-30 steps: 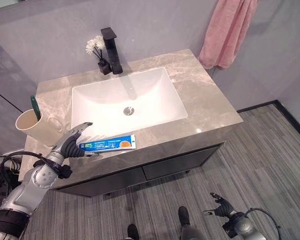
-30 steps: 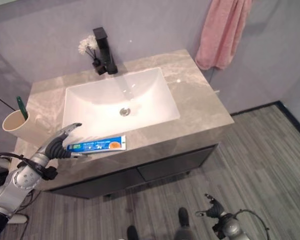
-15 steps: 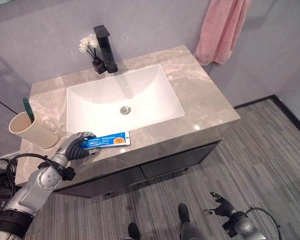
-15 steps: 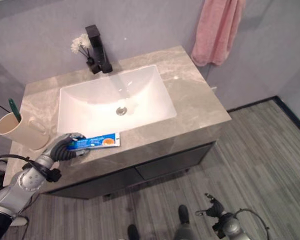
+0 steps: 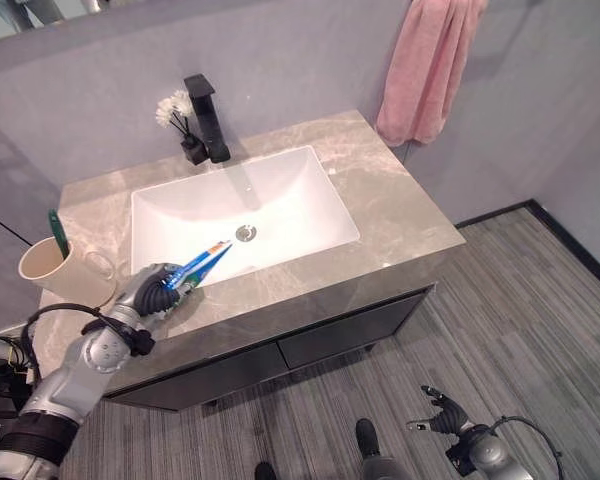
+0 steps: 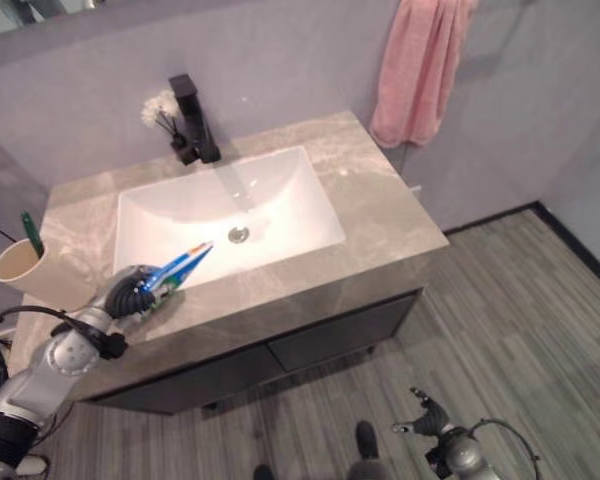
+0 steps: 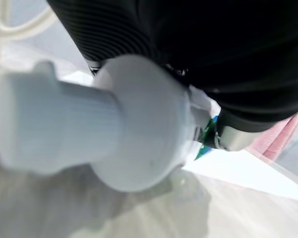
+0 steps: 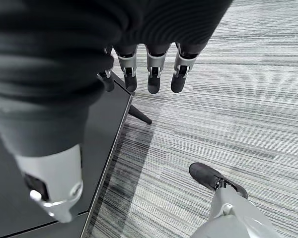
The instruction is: Put brush and paste in cup on sink, flatten towel.
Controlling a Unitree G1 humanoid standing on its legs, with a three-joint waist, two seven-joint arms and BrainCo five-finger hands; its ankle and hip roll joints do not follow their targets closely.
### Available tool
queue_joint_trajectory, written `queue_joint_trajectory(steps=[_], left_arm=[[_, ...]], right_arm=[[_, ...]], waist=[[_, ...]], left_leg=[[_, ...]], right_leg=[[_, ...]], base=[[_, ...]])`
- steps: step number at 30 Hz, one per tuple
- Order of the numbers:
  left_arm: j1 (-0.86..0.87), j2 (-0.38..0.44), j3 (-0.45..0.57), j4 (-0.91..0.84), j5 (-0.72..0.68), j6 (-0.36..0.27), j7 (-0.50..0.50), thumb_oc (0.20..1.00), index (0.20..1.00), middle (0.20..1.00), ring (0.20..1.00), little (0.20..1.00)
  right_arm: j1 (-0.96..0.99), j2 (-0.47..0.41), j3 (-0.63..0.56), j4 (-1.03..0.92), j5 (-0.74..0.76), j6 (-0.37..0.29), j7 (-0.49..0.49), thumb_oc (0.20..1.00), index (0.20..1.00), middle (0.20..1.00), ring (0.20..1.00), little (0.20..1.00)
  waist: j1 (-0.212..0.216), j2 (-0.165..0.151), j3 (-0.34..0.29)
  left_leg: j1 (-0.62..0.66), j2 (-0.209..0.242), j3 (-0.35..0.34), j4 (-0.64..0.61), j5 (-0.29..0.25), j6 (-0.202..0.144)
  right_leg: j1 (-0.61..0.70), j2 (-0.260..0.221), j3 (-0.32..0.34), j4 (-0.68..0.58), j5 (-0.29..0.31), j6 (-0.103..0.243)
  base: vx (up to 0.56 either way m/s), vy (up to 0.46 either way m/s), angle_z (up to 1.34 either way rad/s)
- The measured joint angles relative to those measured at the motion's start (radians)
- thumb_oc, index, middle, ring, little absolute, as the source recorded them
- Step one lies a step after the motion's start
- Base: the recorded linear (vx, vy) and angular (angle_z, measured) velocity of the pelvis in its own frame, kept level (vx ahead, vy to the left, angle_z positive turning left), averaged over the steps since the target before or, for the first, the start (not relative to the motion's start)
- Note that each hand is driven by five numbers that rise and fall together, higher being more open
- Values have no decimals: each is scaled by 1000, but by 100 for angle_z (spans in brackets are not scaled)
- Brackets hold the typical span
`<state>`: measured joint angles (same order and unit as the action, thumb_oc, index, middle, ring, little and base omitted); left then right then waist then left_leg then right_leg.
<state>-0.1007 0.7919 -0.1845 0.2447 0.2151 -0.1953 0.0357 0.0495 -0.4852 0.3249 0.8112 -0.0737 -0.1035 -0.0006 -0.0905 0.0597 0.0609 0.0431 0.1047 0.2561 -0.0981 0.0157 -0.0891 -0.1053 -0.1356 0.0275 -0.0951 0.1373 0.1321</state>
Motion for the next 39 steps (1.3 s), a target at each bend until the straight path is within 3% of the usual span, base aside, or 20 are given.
queue_joint_trajectory(steps=[8,11,15,17,19,21,22,25,31,34,36,39], left_arm=[[76,0,3,-84,77,-14,10,200,200,200,200,200],[122,18,32,-148,125,-15,50,200,200,200,200,200],[174,32,147,-219,199,-19,109,200,200,200,200,200],[189,27,225,-259,228,-17,156,200,200,200,200,200],[181,17,287,-314,235,-21,208,200,200,200,200,200],[172,13,305,-351,237,-21,241,200,200,200,200,200],[145,0,304,-372,237,-26,268,200,200,200,200,200],[85,-5,300,-414,255,-45,293,200,200,200,200,200],[-175,-1,223,-415,274,-63,365,200,200,200,200,200],[-337,12,108,-401,298,-53,419,200,200,200,200,200],[-429,40,46,-405,341,-48,429,200,200,200,200,200],[-482,42,40,-402,351,-42,455,200,200,200,200,200]], right_arm=[[21,7,-110,30,74,0,-35,1000,1000,1000,1000,1000],[11,-22,-258,20,121,0,-90,1000,1000,1000,1000,1000],[18,-76,-394,-75,164,0,-156,1000,1000,1000,1000,1000],[32,-74,-503,-213,274,-3,-210,1000,1000,1000,1000,1000],[38,-38,-582,-350,394,-61,-240,1000,1000,1000,1000,1000],[38,-34,-580,-429,475,-78,-242,1000,1000,1000,1000,1000],[38,-23,-576,-521,527,-116,-236,1000,1000,1000,1000,1000],[-7,-22,-549,-625,552,-158,-239,1000,1000,1000,1000,1000],[-272,-10,-313,-752,664,-212,-218,1000,1000,1000,1000,1000],[-429,152,-170,-793,918,-269,-181,1000,1000,1000,1000,1000],[-497,170,-81,-796,944,-270,-171,1000,1000,1000,1000,1000],[-556,190,-60,-797,942,-272,-188,1000,1000,1000,1000,1000]], waist=[[19,-15,-23],[24,-26,-29],[21,-33,-30],[18,-31,-30],[18,-32,-30],[20,-30,-32],[18,-25,-34],[22,-19,-39],[23,-10,-47],[34,-3,-50],[57,-1,-51],[74,0,-51]], left_leg=[[12,2,-23,0,-5,2],[25,3,-29,0,-3,-2],[31,4,-32,0,-3,-2],[46,5,-32,0,-4,0],[50,5,-34,0,-5,-1],[49,4,-40,0,-7,3],[45,3,-45,0,-7,4],[44,3,-51,0,-6,3],[44,4,-51,0,0,-5],[47,7,-56,1,3,-8],[54,5,-57,5,2,-8],[61,2,-58,5,1,-6]], right_leg=[[24,0,-15,0,-4,-1],[42,-1,-22,0,-7,-1],[50,-1,-28,0,-7,-1],[65,0,-29,0,-11,2],[71,-1,-32,0,-18,2],[73,-2,-35,0,-18,3],[71,-4,-39,0,-18,3],[73,-4,-42,0,-17,2],[75,-2,-43,0,-13,0],[82,0,-54,1,-11,-3],[91,-2,-57,1,-13,-1],[100,-7,-59,3,-17,1]], base=[[-13,-13,6],[-17,-13,7],[-2,-2,1],[0,0,0],[-25,-7,4],[-21,-8,7],[-9,-8,10],[-11,-8,6],[-14,-1,0],[18,10,6],[5,6,7],[1,2,1]])
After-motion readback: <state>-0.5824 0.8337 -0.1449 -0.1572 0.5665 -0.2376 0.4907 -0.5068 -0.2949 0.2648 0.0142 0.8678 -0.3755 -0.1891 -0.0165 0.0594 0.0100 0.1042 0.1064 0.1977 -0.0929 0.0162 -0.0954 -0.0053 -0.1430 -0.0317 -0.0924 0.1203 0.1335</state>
